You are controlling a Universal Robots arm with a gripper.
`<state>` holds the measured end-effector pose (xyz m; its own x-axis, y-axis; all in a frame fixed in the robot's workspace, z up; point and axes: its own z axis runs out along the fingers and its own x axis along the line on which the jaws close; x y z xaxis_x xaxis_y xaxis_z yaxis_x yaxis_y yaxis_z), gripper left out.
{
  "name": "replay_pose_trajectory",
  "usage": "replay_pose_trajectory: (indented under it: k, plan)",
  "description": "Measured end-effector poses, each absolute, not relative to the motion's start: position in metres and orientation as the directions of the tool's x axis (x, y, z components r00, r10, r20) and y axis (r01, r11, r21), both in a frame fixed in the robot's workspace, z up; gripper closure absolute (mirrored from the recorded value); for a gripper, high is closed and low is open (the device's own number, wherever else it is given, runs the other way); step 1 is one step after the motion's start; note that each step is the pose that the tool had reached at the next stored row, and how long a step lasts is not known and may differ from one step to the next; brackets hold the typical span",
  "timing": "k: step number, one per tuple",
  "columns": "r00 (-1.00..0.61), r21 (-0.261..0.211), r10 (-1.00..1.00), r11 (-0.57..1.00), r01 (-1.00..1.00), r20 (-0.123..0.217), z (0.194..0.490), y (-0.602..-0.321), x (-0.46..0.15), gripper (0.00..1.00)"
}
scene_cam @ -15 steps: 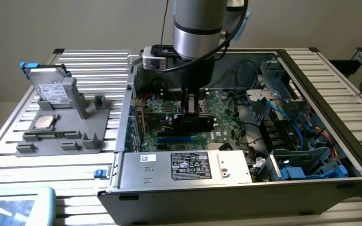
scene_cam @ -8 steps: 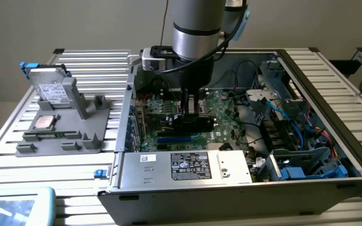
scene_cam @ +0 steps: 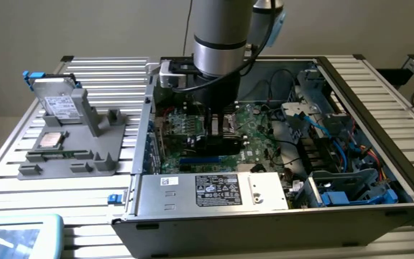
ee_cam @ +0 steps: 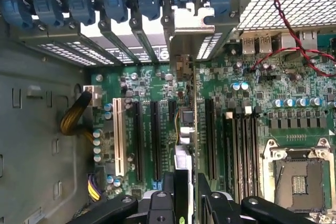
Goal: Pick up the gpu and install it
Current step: 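Insert the gpu into the slot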
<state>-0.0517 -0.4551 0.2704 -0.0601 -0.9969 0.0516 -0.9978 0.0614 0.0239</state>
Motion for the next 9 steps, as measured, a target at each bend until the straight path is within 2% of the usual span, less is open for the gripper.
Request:
replay_pose_trajectory:
  k: [9]
  plan:
    - [-0.06,0.024,-0.997,0.061,-0.998,0.052,0.2638,-0.4524,-0.0558,0.73]
